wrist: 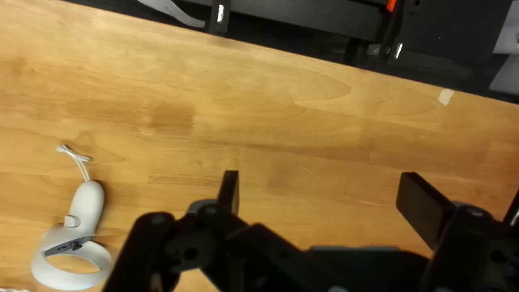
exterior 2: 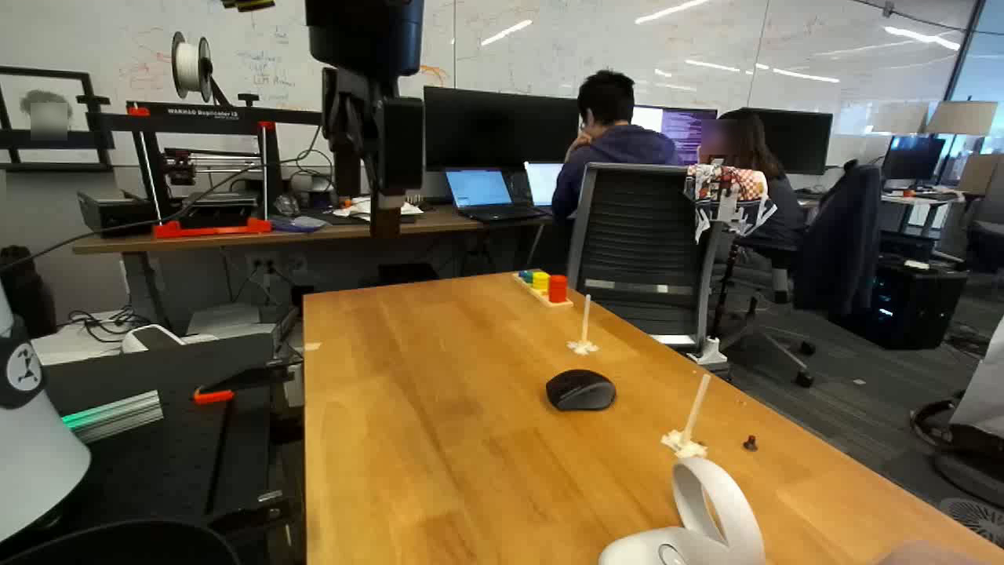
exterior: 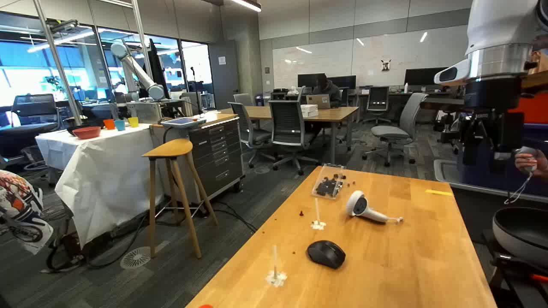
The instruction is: Left click the mouse
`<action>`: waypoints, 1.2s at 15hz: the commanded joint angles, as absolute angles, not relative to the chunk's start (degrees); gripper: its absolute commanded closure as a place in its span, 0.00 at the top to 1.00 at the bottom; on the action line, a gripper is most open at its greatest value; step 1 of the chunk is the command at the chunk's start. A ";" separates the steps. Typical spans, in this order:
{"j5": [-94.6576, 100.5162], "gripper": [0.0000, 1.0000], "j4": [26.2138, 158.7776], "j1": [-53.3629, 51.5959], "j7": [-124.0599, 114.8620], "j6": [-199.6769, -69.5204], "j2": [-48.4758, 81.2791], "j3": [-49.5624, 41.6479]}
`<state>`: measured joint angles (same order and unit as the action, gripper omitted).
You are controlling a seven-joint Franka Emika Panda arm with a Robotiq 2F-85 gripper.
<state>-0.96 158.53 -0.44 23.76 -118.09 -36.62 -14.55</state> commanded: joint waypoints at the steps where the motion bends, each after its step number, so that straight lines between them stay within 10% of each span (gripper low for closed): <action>1: -1.49 1.00 158.46 0.33 24.17 -117.97 -36.52 -13.75; 18: -0.16 1.00 148.08 -0.69 22.00 -142.44 -15.83 -9.60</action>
<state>-0.72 153.94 -0.54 23.58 -137.58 -25.23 -10.69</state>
